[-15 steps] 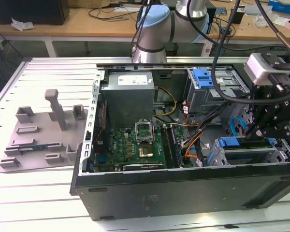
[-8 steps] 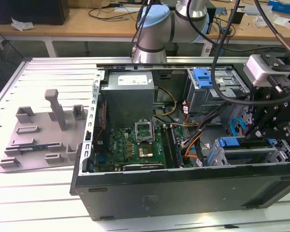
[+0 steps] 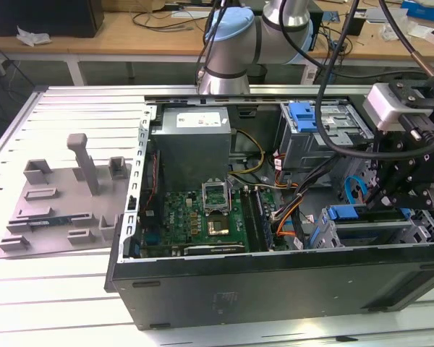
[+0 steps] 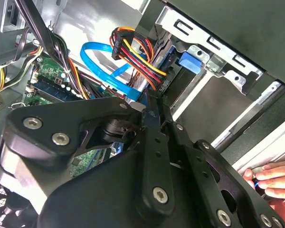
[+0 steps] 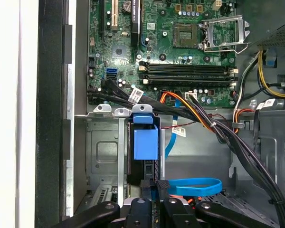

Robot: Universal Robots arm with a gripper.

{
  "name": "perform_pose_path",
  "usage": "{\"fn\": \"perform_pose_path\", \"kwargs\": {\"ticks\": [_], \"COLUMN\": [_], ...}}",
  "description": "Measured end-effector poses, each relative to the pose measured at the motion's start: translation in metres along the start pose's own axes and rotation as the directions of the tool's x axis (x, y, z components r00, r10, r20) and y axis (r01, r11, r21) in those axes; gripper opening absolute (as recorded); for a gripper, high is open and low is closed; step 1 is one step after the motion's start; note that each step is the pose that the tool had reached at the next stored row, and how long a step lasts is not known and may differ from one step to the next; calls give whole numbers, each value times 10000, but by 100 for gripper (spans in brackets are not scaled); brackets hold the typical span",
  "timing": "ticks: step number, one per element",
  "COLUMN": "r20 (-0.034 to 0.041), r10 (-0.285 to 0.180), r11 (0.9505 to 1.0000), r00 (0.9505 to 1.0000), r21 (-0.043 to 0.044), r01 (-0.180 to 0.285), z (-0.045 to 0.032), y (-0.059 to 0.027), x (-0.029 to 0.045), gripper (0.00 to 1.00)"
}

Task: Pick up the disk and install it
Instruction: 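Insert the second disk wire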

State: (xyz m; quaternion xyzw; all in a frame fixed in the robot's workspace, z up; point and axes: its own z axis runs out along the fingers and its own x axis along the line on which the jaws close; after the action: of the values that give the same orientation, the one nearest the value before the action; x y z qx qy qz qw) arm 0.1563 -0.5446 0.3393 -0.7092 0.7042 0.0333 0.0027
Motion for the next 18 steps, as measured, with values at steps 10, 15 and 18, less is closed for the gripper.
{"fn": "perform_pose_path", "kwargs": {"ticks": [10, 15, 18], "r20": [6, 0, -6], "r10": [0, 0, 0], "r11": [10000, 10000, 10000], "r00": [10000, 10000, 10000], "r21": [0, 0, 0], "r01": [0, 0, 0], "z": [3, -88, -245], "y": [2, 6, 13], "x": [0, -5, -13], "gripper": [23, 30, 30]}}
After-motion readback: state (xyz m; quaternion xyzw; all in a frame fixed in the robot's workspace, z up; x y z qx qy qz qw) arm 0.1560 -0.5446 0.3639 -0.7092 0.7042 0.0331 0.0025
